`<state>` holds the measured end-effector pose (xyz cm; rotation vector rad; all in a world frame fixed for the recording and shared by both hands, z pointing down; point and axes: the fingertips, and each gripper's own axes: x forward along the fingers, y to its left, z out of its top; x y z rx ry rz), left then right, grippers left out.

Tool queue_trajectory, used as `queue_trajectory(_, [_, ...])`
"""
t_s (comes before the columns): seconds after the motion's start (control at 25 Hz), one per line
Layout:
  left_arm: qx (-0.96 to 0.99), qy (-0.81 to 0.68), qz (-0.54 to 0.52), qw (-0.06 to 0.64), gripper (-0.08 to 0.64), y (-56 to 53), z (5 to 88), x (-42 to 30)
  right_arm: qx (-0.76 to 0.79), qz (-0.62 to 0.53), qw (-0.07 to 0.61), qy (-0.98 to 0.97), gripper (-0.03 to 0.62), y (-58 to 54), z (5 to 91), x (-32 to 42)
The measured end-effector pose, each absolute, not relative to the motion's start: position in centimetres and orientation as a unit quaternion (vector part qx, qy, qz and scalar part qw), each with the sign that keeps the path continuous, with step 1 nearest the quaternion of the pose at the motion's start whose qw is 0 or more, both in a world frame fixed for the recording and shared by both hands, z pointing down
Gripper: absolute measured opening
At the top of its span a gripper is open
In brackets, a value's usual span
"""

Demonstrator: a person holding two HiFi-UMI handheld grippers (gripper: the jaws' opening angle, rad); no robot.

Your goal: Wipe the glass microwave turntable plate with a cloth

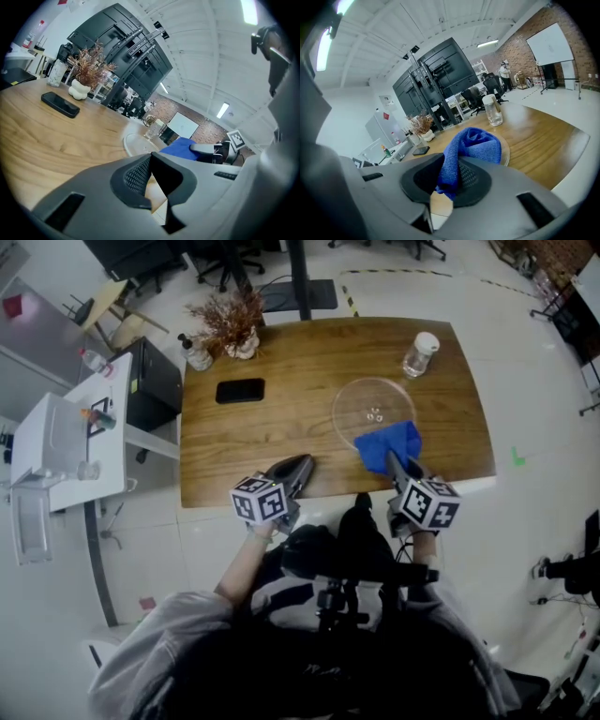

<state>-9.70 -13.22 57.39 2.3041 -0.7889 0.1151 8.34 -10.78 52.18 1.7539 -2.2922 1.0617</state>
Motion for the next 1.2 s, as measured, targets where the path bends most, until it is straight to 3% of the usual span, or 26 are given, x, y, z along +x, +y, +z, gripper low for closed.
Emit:
queue_trajectory(0.24, [0.894,-0.29,0.023,0.34,0.0,-10.1,55.8,-10.8,0.568,0.346,-0.024,-0.746,0.044,-7.4,50.6,4.9])
queue_trajectory(0.44, [0.897,-0.268,0.011,0.35,0.0,-7.4,55.4,-9.8,0.566,0.342,-0.002,-0.75,0.043,-3.9,50.6,3.4])
queue_trajectory(1.2, [0.907,-0.251,0.001,0.339,0.0,1.8,53.2,-3.7,0.578,0.354,-0.025,-0.734,0.041,6.4,50.3,8.4])
